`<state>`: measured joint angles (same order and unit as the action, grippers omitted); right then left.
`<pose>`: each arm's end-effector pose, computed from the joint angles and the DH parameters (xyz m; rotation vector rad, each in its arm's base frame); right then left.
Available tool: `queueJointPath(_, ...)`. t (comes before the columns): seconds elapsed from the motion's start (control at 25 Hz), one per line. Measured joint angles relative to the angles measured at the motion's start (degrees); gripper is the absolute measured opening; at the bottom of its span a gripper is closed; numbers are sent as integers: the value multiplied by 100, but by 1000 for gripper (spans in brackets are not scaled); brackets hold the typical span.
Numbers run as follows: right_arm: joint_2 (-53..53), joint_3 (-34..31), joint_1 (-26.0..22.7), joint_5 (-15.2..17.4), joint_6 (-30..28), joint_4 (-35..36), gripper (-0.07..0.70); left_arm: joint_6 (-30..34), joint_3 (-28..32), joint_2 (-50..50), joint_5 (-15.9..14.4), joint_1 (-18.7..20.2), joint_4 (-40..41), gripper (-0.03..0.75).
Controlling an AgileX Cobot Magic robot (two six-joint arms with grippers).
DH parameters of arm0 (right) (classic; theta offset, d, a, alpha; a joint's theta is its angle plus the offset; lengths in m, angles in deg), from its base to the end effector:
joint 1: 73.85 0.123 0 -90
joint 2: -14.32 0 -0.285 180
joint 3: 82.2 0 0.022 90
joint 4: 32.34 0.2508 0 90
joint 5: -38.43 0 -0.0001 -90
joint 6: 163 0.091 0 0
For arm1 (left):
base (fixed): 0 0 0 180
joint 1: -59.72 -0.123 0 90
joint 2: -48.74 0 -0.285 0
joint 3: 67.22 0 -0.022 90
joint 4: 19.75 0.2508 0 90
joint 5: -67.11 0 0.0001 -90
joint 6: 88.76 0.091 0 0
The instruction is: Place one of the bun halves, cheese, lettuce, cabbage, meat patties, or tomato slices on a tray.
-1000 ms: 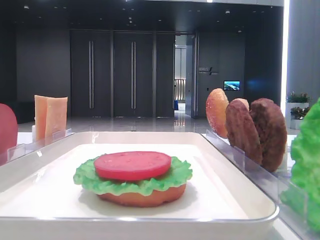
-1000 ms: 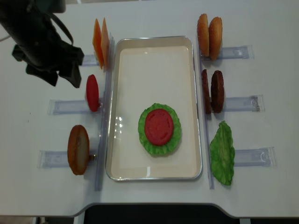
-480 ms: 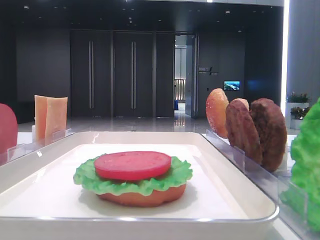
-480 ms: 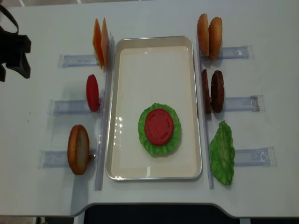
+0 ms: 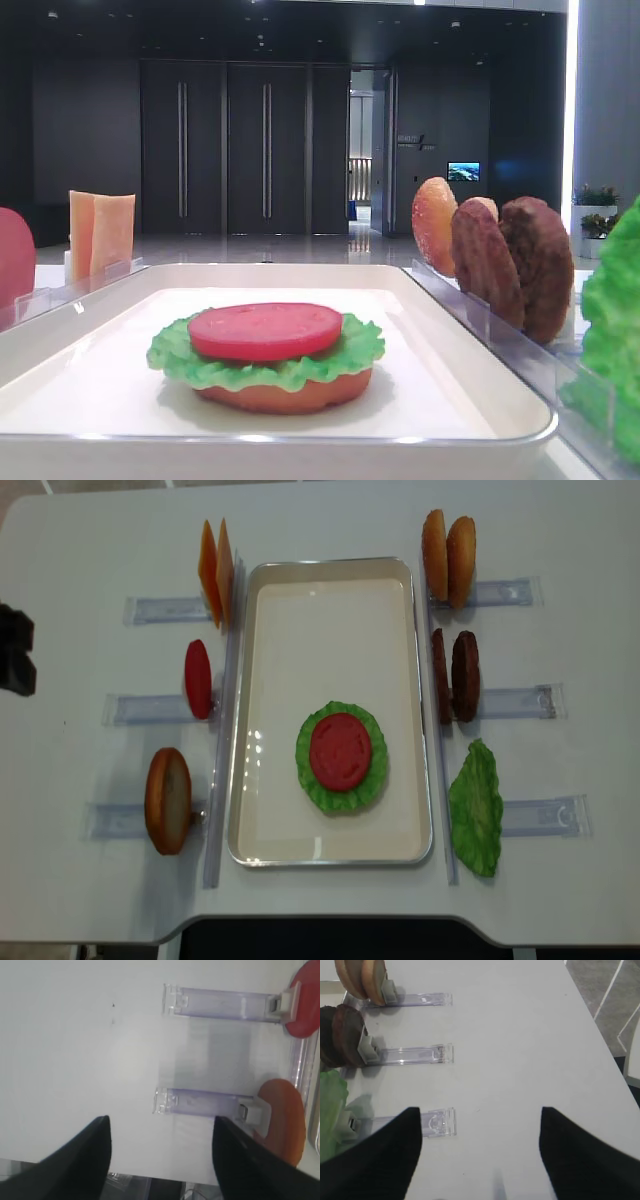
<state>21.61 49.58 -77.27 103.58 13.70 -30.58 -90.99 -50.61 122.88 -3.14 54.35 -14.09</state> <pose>-0.0101 0.0031 0.2729 -0.0009 2.1057 -0.0333 0.2010 0.0274 0.3302 -0.1612 2.8045 0.1514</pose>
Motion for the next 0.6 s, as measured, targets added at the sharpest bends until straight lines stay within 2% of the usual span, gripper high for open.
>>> queueJointPath(0.24, 0, 0, 0, 0, 0, 0, 476, 0, 893, -1426, -77, 0, 1, 480)
queueJointPath(0.6, 0, 0, 0, 0, 0, 0, 476, 0, 1688, -3570, -119, 0, 0, 474)
